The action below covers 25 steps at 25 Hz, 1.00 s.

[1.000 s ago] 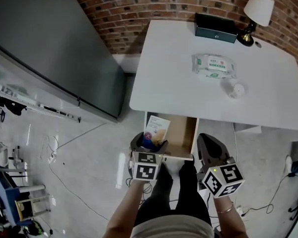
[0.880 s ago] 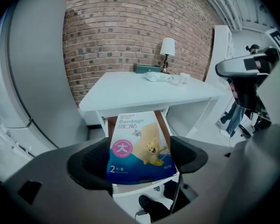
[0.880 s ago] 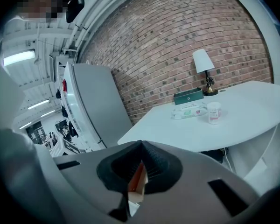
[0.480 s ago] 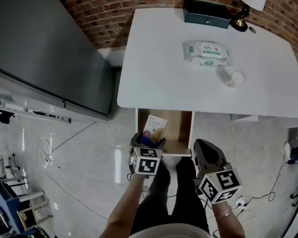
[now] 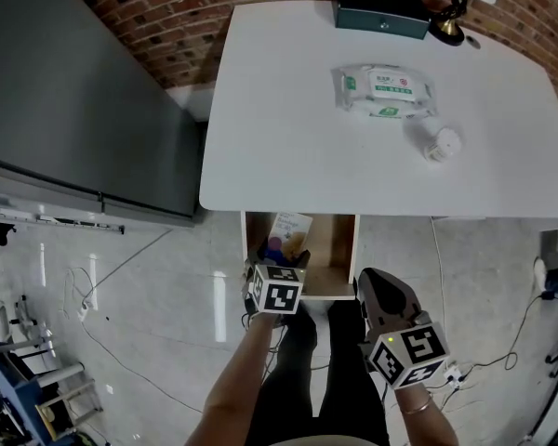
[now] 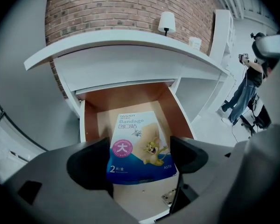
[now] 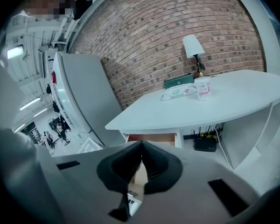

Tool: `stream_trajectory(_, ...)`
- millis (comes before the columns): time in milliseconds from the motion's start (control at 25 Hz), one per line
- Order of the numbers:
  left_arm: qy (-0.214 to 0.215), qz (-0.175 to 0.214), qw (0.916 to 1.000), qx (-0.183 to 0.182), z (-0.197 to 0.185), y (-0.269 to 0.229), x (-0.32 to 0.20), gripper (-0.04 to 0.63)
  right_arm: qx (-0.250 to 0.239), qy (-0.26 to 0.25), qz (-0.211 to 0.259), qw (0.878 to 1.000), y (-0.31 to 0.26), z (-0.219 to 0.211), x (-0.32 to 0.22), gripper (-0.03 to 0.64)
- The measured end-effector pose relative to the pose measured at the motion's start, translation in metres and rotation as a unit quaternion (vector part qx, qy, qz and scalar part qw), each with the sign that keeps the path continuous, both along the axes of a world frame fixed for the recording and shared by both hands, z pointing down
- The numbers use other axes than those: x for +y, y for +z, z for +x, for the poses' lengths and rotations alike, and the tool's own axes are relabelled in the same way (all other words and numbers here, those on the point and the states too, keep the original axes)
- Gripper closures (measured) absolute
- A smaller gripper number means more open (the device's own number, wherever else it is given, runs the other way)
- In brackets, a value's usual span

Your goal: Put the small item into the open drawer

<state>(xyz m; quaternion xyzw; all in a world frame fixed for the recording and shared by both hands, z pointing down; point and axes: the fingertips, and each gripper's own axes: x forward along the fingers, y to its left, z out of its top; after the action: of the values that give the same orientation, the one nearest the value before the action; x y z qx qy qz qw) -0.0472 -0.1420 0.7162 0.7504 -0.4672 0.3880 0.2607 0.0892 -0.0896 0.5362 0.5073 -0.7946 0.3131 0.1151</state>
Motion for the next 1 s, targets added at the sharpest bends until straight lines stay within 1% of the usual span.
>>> stream_trajectory(160, 0.007, -0.008, 0.9999, -0.005, 0.008, 0.022, -0.009, 0.167, 0.003, 0.001, -0.011, 1.0, 0.014, 0.002, 0.0, 0.611)
stream_trajectory(360, 0.008, -0.027, 0.9995, -0.012, 0.014, 0.049, -0.016, 0.167, 0.004, -0.003, -0.015, 1.0, 0.022, -0.002, 0.004, 0.611)
stream_trajectory(640, 0.02, -0.034, 0.9987, -0.032, 0.02, 0.076, -0.028, 0.167, 0.011, -0.004, -0.016, 1.0, 0.031, 0.001, 0.011, 0.609)
stream_trajectory(1000, 0.006, -0.065, 0.9973, -0.032, 0.023, 0.105, -0.034, 0.167, 0.011, 0.011, -0.026, 1.0, 0.041, 0.011, 0.018, 0.611)
